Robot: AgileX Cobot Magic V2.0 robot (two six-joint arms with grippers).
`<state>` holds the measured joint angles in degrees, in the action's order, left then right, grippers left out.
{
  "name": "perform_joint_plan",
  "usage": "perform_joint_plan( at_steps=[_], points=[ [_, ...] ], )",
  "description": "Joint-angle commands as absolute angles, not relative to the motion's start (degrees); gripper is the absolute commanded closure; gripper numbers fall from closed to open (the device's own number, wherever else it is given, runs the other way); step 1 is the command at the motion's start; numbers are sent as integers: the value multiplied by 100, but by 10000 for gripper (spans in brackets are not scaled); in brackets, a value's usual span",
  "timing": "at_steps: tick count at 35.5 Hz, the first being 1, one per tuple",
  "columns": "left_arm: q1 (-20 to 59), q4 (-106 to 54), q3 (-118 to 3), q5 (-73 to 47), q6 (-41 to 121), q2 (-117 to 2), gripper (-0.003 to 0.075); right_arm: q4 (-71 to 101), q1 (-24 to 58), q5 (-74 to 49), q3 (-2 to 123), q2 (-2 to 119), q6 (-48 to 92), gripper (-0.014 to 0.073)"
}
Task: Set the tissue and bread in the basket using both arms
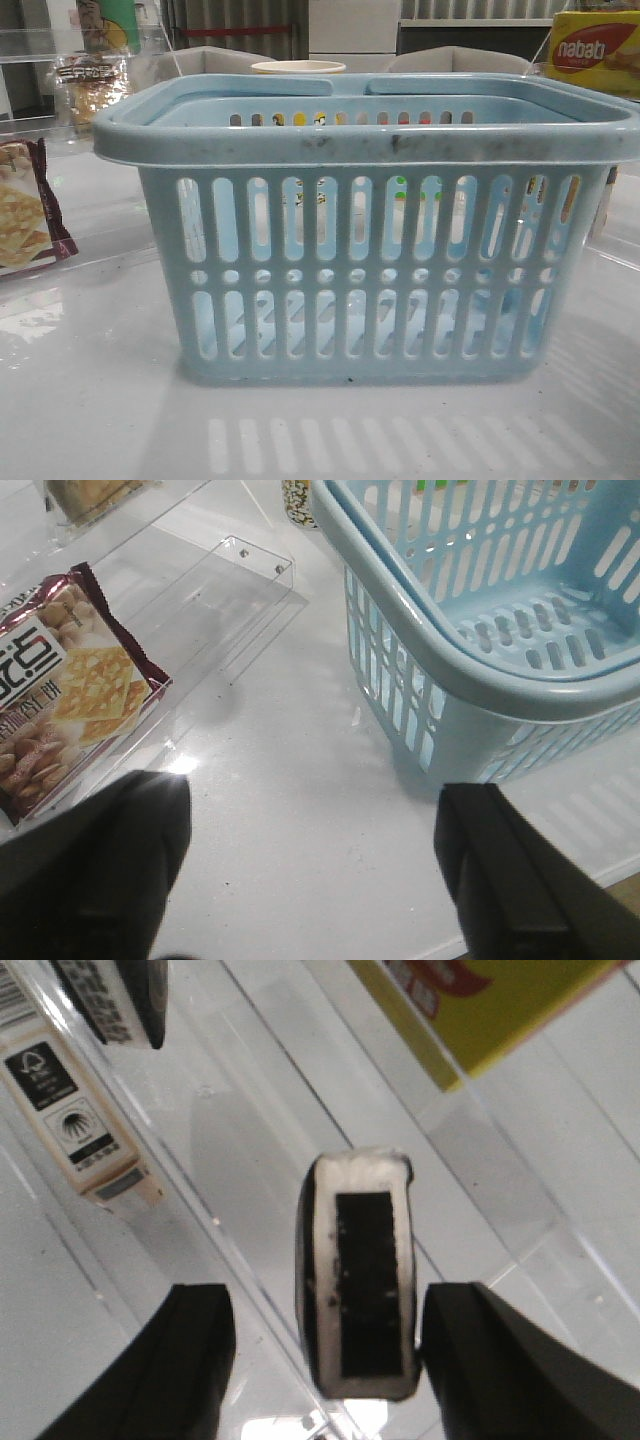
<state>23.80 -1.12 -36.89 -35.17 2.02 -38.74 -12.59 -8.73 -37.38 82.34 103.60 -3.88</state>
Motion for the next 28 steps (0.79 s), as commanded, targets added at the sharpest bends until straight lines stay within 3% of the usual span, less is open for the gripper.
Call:
perform_joint_plan(
  at_steps=[1, 5, 9, 18, 28],
  points=[
    [2411, -116, -3856, -3060, 203, -3887, 162, -1593, -897, -3365, 8469, 10217, -361, 148],
    [2411, -116, -3856, -3060, 203, -3887, 162, -1603, -897, -3308, 8477, 10254, -361, 348],
    [2411, -116, -3856, -3060, 203, -3887, 162, -1551, -884, -3354, 8535, 10131, -361, 451],
    [2411, -116, -3856, -3060, 203, -3887, 162, -1033, -505, -3626, 8613, 9257, -361, 452],
    [2411, -116, -3856, -3060, 203, -3887, 162, -623, 706, -3836, 8613, 8386, -361, 452]
  ],
)
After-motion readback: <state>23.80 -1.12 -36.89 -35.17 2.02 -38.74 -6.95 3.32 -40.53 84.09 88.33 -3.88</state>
